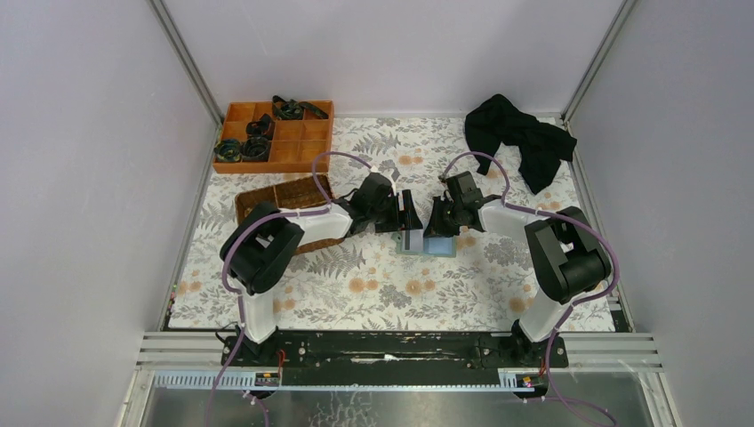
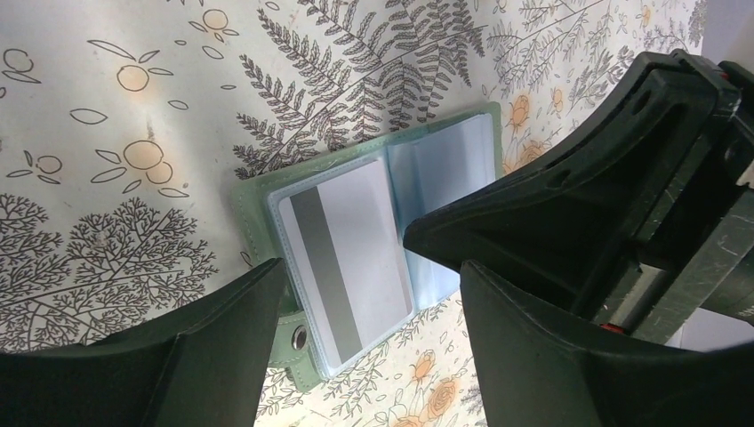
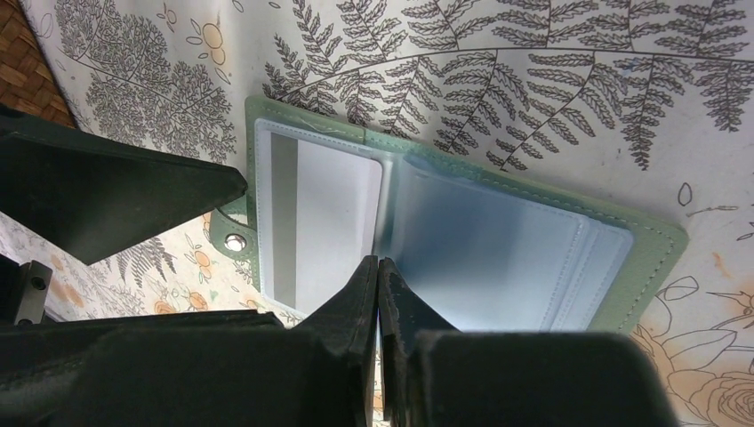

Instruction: Take the credit cards out of the card holder

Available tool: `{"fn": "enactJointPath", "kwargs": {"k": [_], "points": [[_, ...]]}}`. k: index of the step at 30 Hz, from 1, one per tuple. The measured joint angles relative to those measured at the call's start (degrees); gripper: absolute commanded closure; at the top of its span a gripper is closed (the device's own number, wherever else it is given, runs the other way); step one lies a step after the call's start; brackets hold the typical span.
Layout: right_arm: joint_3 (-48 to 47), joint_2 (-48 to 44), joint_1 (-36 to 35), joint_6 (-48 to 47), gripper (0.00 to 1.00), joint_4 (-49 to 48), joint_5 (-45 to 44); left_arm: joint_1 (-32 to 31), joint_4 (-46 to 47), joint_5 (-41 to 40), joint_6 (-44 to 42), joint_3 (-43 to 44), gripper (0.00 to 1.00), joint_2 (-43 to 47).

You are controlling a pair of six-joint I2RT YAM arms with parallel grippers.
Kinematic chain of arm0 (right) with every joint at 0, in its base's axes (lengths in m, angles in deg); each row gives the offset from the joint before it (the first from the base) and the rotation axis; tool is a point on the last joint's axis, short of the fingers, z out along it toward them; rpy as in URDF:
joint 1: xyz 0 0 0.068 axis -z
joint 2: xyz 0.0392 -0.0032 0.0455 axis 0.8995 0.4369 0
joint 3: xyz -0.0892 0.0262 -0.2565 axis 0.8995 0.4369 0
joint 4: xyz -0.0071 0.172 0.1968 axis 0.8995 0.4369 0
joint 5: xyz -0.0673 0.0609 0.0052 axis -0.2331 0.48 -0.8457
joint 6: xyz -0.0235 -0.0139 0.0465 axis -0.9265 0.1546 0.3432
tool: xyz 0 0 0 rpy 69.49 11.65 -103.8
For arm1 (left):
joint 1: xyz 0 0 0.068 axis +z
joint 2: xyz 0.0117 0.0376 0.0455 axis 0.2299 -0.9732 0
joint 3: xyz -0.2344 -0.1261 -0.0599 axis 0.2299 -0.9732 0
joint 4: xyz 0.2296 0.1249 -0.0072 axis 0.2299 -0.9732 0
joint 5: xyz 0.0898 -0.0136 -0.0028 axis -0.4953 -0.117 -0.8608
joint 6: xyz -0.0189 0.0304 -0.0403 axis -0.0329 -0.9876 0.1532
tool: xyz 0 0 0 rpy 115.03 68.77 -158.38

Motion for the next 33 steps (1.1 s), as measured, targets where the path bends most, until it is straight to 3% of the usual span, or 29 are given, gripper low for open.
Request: {"fn": "enactJointPath", "kwargs": {"k": [14,16,18,20,25,33], "points": [[0.20,0.13,0.00,-0.61,0.92,0.39,-0.83,0.00,0.13,1.62,0.07,0.83,0.22,-1.95],[0.31,0.61,0.00,-0.66,0.84,-0.22,0.35,-0.02,0.13,1.79,0.07,1.09,0.22,-2.10],[1.07,0.98,0.00,-0.46,0.67,-1.81,2.12,-0.02,0.13,1.86,0.04,1.20,0.22,-2.14],[1.97,1.01,0.04,0.24,0.57,-4.13,4.59,-0.02,0.11,1.86,0.04,1.20,0.22,-2.14],[3.04,1.01,1.20,2.34,0.48,-7.48,7.67,1.33,-0.24,2.51,-0.07,1.20,0.23,-2.01],[7.06,0.59,3.15,5.42,0.49,-14.95,11.98,1.49,-0.39,3.08,-0.09,1.31,0.23,-1.51]]}}
